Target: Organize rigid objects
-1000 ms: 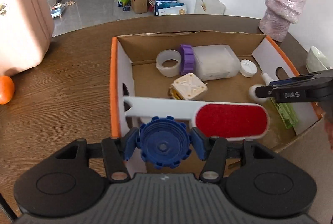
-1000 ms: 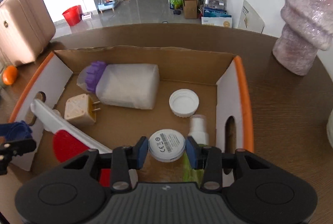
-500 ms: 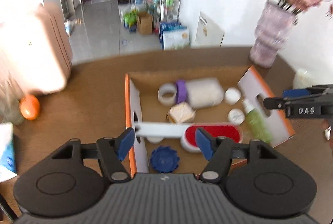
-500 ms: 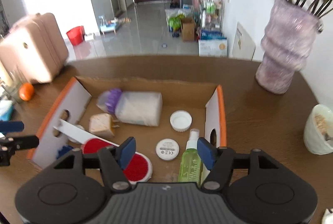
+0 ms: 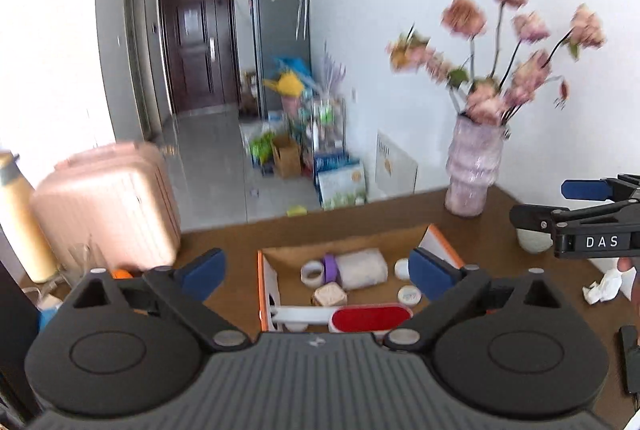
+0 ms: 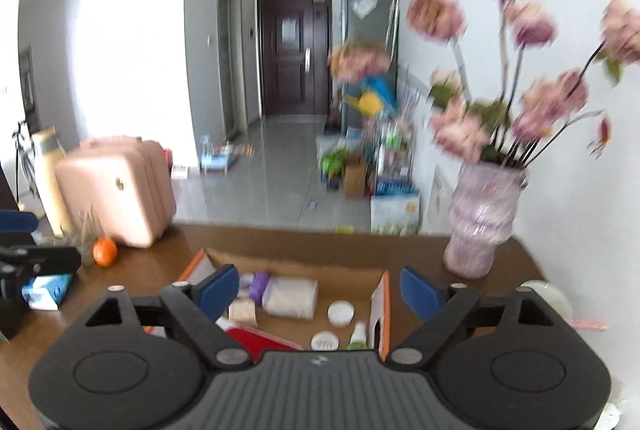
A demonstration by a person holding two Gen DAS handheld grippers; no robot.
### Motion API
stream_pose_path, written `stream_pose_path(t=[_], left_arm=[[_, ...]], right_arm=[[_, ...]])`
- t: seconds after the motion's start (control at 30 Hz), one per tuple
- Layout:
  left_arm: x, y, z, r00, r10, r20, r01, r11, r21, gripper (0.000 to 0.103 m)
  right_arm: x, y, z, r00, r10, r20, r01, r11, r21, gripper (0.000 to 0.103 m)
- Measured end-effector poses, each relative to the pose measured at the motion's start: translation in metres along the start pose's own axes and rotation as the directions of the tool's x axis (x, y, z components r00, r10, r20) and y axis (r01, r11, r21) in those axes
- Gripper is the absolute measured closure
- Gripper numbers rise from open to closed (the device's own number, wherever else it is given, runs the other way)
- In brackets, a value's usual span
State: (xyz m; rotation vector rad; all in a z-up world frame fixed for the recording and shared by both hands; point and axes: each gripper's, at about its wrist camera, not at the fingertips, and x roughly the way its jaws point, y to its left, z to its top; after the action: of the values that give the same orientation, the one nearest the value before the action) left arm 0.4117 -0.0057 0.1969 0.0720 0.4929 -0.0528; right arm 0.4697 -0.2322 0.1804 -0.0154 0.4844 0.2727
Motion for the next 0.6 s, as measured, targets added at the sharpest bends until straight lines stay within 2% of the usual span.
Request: stream_pose_path(t=[0.07,0.13,0.2,0.27,0.4,0.5,0.6], left_arm=[[-0.021,-0.006,-0.004,0.996,0.026,0.080,-0.028,1.000,0.014,0.000],[-0.039,-0.013,-0.010,0.983,0.050,0.177,-0.055,0.998,0.022,0.000],[-0.053,-0.018,-0.016,0.969,0.067,0.236,-0.073,0.997,0.017,0.000],[-0.062,-0.022,-0.024,0.961,0.053,0.273,-0.057,0.998,0.007,0.000],[-0.075,-0.029,-0.037,0.935,0.027,0.353,-0.027,1.000,-0.005,0.000],[-0.080,-0.035,-0.044,0.919,0.031,0.392,-0.037,0.999,0.007,0.000],[-0.079,-0.034,-0.046,0.921,0.027,0.389,-0.027,1.000,-0.007,0.000]], right_arm=[[-0.019,-0.001,-0.002,0.999,-0.007,0.054,0.007,1.000,0.005,0.007],[-0.035,-0.002,-0.007,0.994,-0.018,0.105,0.016,1.000,0.015,0.006],[-0.051,-0.002,-0.013,0.987,-0.029,0.158,0.026,0.999,0.020,0.004],[-0.065,0.000,-0.022,0.974,-0.036,0.225,0.033,0.999,0.018,0.001],[-0.094,0.006,-0.046,0.925,-0.056,0.375,0.063,0.998,-0.006,0.000],[-0.106,0.013,-0.058,0.905,-0.054,0.422,0.072,0.997,-0.029,0.000],[-0.113,0.020,-0.066,0.895,-0.052,0.442,0.080,0.996,-0.045,0.000]])
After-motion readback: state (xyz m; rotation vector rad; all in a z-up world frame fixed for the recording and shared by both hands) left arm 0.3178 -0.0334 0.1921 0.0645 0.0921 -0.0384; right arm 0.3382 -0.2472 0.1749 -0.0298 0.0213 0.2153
